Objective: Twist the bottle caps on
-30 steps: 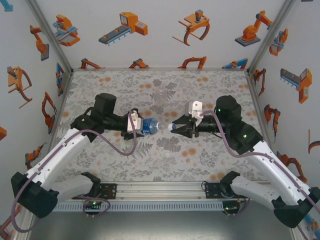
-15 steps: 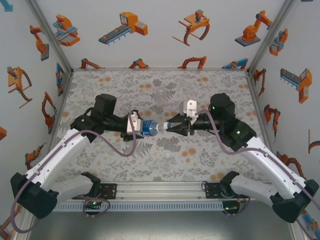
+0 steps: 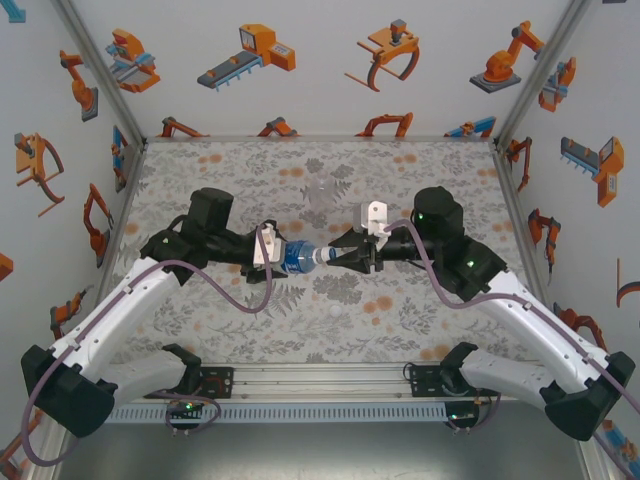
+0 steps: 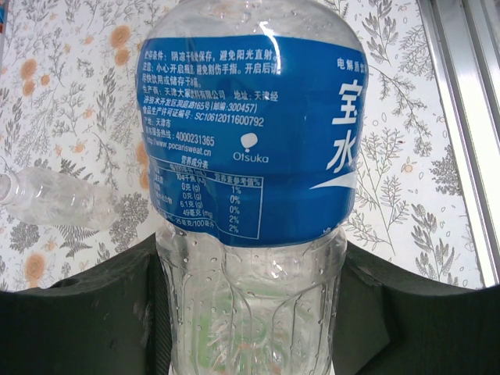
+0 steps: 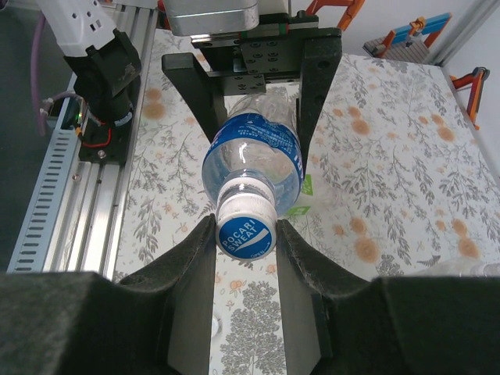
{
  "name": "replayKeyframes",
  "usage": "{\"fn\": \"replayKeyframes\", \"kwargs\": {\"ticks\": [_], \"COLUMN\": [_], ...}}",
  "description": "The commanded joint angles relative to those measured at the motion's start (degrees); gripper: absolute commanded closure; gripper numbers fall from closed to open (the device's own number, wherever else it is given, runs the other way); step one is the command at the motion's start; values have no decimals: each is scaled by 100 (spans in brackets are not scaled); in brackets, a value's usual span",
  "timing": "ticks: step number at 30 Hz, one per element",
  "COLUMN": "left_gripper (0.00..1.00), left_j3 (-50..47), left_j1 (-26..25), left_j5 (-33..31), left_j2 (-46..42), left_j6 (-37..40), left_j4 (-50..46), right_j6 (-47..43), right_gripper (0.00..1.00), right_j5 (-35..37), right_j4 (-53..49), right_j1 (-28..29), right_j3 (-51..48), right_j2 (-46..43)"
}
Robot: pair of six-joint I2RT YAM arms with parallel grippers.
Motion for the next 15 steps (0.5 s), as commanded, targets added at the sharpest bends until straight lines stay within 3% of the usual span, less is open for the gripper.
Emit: {"fn": "replayKeyframes", "kwargs": {"ticks": [1,15], "left_gripper": [100,100], "left_j3": [44,69], "left_j1": [-27,-32], "left_j5": [214,214], "left_j2": [-58,23], "left_j6": [-10,-14], "left_j4": [-78,-80], "right_j6": [-4,-260], "right_gripper": [100,100], "right_j5": [-98,-334], "right_j4": [139,-187], "right_j1": [54,55], "right_j3": [-40,-22], "right_j2": [76,157]}}
